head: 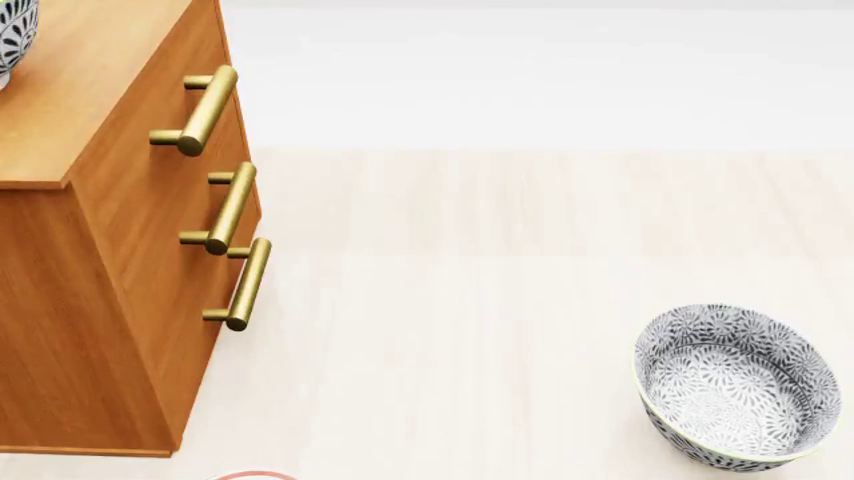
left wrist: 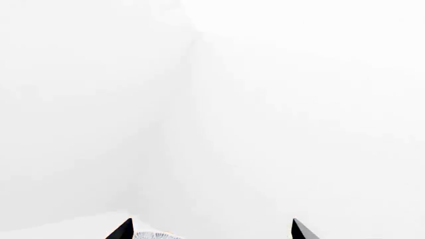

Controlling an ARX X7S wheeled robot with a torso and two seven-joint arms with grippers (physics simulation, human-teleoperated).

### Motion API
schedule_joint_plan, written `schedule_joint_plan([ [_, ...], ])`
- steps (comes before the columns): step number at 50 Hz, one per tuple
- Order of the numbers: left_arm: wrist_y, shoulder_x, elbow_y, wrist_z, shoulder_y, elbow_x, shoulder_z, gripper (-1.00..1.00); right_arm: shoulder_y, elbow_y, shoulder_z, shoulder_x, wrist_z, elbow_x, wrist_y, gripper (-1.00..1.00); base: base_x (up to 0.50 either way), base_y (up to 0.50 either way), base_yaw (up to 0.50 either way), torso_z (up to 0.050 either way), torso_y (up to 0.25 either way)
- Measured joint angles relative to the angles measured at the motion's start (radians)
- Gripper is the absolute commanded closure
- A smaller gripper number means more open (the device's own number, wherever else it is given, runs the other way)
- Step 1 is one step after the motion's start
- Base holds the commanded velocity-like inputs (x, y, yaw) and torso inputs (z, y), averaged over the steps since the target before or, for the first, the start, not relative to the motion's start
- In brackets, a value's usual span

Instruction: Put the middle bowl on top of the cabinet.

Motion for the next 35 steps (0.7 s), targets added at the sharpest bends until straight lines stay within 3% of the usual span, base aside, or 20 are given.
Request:
schedule_joint_plan([
  [35,0.069,-0.061,0.234,-0.136,0.361,0.653,0.079,-1.0,-0.01,-0.008,0.0,0.012,0.001,0.0,0.003,-1.0,0.0,0.0,0.0,0.0,0.0],
])
